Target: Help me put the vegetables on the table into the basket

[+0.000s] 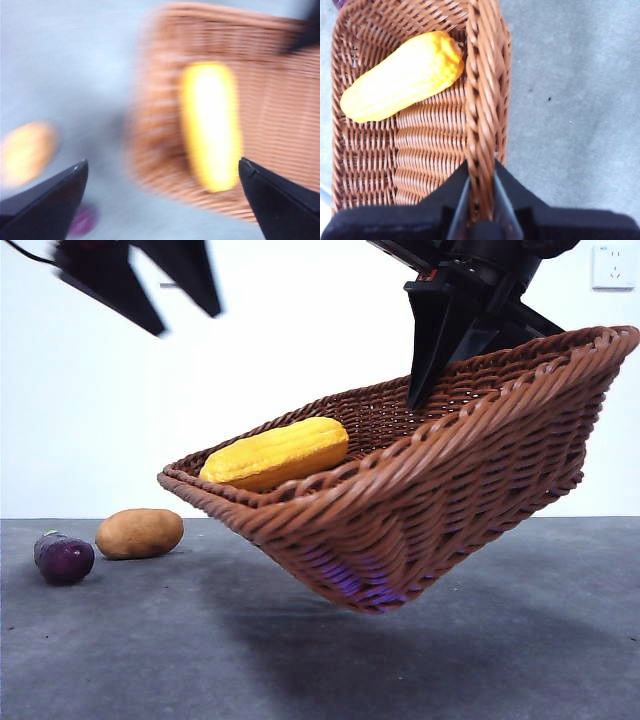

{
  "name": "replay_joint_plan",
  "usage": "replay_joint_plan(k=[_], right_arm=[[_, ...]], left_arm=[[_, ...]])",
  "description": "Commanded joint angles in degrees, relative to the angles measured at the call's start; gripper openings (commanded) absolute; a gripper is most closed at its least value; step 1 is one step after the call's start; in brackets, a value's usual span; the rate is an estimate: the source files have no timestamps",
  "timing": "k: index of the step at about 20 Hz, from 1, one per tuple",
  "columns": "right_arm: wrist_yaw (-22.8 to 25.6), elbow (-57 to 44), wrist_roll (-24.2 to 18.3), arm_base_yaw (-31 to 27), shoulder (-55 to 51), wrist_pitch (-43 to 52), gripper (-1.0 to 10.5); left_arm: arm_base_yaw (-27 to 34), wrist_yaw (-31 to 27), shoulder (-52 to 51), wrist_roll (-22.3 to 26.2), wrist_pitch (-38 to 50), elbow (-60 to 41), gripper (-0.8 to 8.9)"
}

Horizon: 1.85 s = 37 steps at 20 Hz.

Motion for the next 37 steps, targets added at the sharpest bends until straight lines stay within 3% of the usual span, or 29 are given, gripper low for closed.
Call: replay_joint_plan(k=[1,5,7,9,13,18,22,24,37], right_arm=[[-0.57,0.28,0.92,-1.05,-0.87,1.55,-0.1],[-0.61,2.1,1.05,-4.81,-3.06,2.58,-0.1],[-0.63,3.02,0.85,-6.78,-3.93,2.43,-0.1],[-1.77,3.43,0.17,-8.07,-4.39,2.03,-0.1],[-3.23,3.48,-1.97,-9.68,-4.68,1.77,-0.1],[-4.83,3.48,-4.85,-10.47,-4.7,1.75,-0.1],[-6.88,3.48,-6.25,-11.41,-4.7,3.69,-0.1],[-7.74,3.5,-6.95,-11.93,-4.7,3.69,-0.1],[-9.42,3.5,-8.28,-12.39,-4.7,3.69,-0.1]], left_arm=[[5.11,-1.49,-0.39,-7.13,-1.55,-0.26,5.03],[13.05,-1.55,2.54,-11.96,-1.29,-0.26,5.03],[14.62,-1.53,5.05,-11.89,0.83,-0.26,5.03],[14.75,-1.36,8.31,-7.26,4.52,-0.11,5.03],[16.04,-1.6,17.75,8.24,7.45,5.46,5.08],[20.09,-0.46,29.97,16.52,4.74,17.79,5.08],[23.52,9.9,35.41,23.69,1.51,21.81,5.08],[23.76,10.43,37.35,26.86,2.21,21.84,5.08],[23.96,9.6,48.26,30.08,8.9,22.16,4.97]])
